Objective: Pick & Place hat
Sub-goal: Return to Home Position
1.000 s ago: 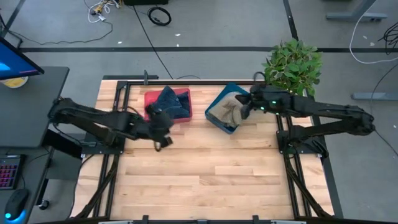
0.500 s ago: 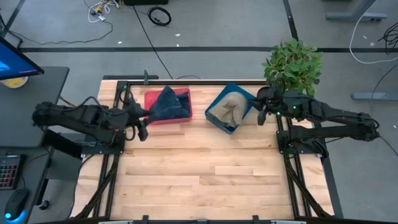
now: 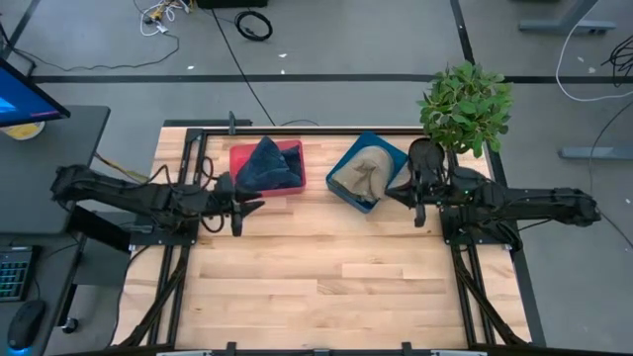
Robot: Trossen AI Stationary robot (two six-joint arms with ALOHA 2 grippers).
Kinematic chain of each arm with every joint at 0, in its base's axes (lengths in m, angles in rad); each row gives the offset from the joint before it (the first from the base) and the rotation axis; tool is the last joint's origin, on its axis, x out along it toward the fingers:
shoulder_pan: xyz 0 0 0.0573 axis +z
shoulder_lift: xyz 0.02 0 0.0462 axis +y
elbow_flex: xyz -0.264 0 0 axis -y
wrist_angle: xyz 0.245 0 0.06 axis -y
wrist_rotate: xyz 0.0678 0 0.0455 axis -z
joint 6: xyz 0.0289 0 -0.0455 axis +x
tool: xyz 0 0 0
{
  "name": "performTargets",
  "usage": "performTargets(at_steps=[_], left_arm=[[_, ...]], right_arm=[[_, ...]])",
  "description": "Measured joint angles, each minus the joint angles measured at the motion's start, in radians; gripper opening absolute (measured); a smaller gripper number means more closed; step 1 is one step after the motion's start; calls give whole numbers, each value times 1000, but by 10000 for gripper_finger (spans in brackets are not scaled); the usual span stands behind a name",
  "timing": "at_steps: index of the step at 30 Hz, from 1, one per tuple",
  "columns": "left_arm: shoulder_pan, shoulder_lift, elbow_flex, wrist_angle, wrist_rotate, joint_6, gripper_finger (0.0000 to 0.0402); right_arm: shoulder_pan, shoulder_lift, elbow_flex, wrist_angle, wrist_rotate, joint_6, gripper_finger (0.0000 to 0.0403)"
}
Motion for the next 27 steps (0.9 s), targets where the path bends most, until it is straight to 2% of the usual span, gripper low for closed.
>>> performTargets(at_steps=[3,8,16,23,27], left_arm=[[16,-31,-10,0,-9,27,121],[44,-120,-8,-4,-11,118,121],[55,-226,-9,-183,9,88,122],[55,-236,-9,-193,9,143,121],[55,-243,-9,-183,9,161,122]], right_arm=[[20,-47,-17,0,-33,-72,13],[47,-146,-18,-11,-150,-183,12],[54,-246,-89,-28,-155,-234,10],[54,-284,-226,104,-155,-192,10],[54,-309,-264,114,-155,-191,10]])
